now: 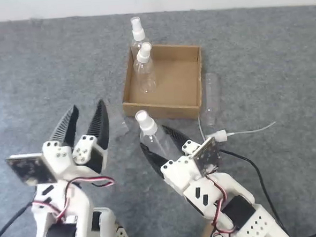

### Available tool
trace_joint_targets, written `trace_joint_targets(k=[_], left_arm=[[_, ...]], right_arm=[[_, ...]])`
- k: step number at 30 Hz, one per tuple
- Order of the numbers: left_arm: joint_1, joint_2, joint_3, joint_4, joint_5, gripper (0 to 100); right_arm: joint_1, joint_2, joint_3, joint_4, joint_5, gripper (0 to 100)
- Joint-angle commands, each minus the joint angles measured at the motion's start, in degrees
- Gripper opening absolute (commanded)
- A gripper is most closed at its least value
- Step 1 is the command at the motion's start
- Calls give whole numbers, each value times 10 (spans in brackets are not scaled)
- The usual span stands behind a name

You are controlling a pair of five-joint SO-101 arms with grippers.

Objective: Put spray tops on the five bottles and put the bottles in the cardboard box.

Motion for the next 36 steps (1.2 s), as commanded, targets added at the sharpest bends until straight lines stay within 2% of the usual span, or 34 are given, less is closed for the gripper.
trace_joint_targets(k=[1,5,24,36], left_arm=[[-17,-9,36,-30,60,192],[-5,-9,76,-52,46,192],[215,-8,142,-60,-111,187],[230,-8,139,-47,-128,187]], right_arm=[[-4,-21,11,3,-15,35],[-7,-21,11,-1,-15,31],[-8,-21,11,1,-15,31],[-7,-20,11,3,-14,31]])
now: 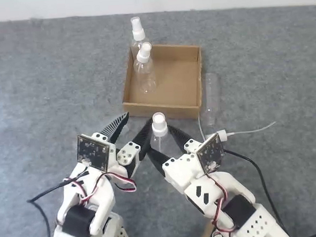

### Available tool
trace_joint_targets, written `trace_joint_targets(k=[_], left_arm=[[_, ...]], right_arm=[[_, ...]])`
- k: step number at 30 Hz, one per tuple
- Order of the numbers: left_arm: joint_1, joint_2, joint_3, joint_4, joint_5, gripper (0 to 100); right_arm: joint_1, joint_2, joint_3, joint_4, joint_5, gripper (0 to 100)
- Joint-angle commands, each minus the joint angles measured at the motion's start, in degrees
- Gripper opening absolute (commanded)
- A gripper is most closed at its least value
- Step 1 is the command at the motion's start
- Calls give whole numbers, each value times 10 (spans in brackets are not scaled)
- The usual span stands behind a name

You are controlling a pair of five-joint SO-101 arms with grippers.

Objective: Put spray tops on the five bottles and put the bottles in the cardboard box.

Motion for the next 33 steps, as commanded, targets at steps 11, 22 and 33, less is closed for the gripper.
trace_joint_targets(k=[11,22,33], left_arm=[[-36,-9,-45,40,-1,187],[-174,-9,-74,-2,38,187],[-303,-9,-15,-9,39,187]], right_arm=[[-8,-20,11,3,-2,31],[43,-20,11,4,-4,31],[79,-21,11,39,-3,31]])
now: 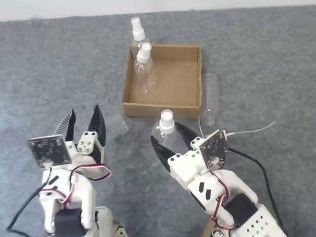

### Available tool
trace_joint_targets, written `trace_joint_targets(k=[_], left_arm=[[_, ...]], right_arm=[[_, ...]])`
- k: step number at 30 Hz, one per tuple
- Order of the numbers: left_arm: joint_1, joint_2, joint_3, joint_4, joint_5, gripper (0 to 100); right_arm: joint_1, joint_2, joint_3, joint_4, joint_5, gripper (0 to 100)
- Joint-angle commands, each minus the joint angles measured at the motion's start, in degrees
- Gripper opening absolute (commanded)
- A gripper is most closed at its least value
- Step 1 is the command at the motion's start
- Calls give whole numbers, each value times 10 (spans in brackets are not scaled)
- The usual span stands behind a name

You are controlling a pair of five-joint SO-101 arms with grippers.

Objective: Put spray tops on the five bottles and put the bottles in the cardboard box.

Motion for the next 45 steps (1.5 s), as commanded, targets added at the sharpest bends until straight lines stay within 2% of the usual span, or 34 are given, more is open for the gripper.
trace_joint_targets(k=[1,7,12,15,25,36,39,45], left_arm=[[-37,-9,13,-18,6,187],[-78,-9,51,-18,6,187],[-80,-9,99,-18,6,190],[-80,-9,105,-18,5,190],[-80,-9,105,-19,5,188],[-79,-9,107,-20,5,192],[-79,-9,107,-20,5,192],[-79,-9,108,-20,5,192]], right_arm=[[24,-20,11,2,-3,31],[61,-20,11,-2,-3,31],[119,-21,11,-5,0,31],[138,-21,11,-22,26,31],[134,-18,-65,-26,35,30],[68,-11,-185,-29,84,6],[63,29,-212,-36,84,6],[62,196,-281,-117,81,6]])
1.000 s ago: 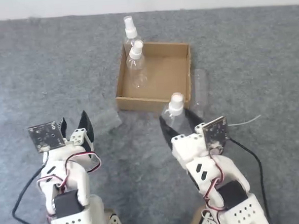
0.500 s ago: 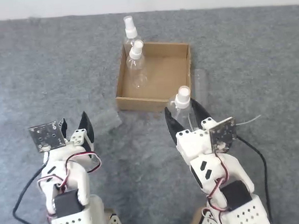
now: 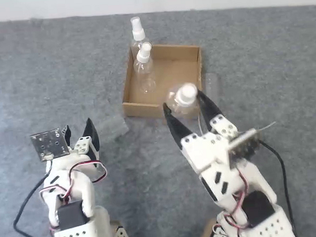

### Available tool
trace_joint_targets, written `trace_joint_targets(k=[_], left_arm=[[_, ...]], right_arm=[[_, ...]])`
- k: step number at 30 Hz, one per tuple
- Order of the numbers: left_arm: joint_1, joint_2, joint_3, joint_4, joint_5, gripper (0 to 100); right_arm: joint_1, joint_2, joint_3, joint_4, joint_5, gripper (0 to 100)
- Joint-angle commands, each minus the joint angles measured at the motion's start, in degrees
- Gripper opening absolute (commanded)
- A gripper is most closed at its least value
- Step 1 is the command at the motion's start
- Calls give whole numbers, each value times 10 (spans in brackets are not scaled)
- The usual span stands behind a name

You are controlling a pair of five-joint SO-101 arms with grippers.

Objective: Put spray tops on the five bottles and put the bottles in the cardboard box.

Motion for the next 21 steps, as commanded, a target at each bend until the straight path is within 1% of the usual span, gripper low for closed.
trace_joint_targets(k=[1,5,10,17,21], left_arm=[[-1,-9,-3,-20,5,192],[-2,-9,-2,-20,5,192],[-2,-9,-2,-20,5,192],[-2,-9,-2,-20,4,192],[-2,-9,-2,-20,4,192]], right_arm=[[-5,115,-80,-50,8,6],[-4,249,-128,-101,7,6],[-4,372,-163,-140,7,6],[-4,493,-169,-268,7,6],[-4,553,-183,-308,7,6]])
